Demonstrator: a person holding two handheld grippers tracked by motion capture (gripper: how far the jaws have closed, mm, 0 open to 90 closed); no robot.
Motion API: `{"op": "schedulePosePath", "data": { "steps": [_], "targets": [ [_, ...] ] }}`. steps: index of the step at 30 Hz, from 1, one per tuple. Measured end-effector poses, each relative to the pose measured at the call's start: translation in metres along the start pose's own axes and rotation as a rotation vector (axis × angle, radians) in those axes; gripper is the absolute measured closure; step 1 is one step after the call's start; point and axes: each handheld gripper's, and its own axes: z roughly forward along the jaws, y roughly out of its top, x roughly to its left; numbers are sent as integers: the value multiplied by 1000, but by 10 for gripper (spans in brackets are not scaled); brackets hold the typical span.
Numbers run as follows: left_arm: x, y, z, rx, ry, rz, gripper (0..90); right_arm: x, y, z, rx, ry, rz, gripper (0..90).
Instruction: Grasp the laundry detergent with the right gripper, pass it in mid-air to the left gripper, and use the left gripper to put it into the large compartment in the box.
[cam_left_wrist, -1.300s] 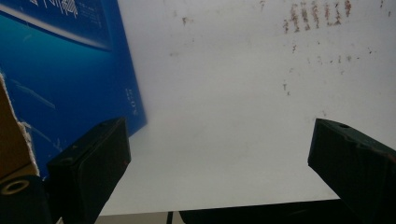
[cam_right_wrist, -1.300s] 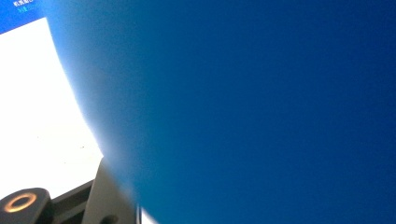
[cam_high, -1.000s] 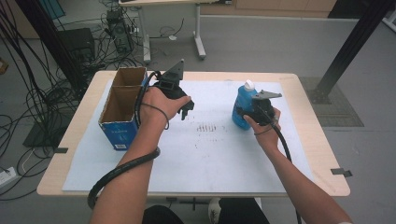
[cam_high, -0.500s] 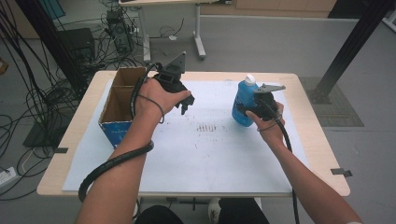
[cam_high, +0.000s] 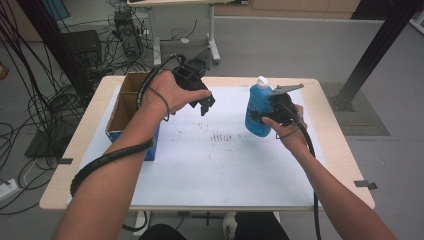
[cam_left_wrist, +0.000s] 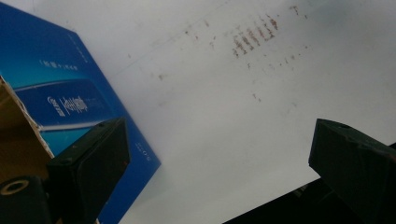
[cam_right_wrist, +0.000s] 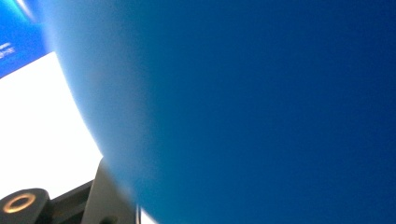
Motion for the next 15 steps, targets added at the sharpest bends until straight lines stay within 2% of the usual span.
{"op": "schedulePosePath", "data": {
  "steps": [1,5,6,7,9,10,11,12,14,15],
  "targets": [
    [0,1,-3,-7,-5,30,59,3,2,0,7,19,-8,451],
    [0,4,-13,-23,-7,106,58,10,6,1,20,57,-17,451],
    [0,4,-13,-23,-7,106,58,10,6,1,20,57,-17,451],
    [0,5,-16,-24,0,142,58,14,9,3,27,71,-30,450],
    [-1,7,-21,-30,3,190,57,19,12,4,33,89,-41,450],
    [-1,7,-21,-30,3,190,57,19,12,4,33,89,-41,450],
    [-3,8,-24,-36,5,227,57,23,16,5,39,106,-49,450],
    [-3,8,-24,-36,5,227,56,25,18,6,40,114,-53,450],
    [-5,9,-28,-42,-5,270,55,26,20,7,41,125,-61,450],
    [-5,9,-29,-41,-4,277,54,29,24,8,43,141,-68,450]
  ]
}}
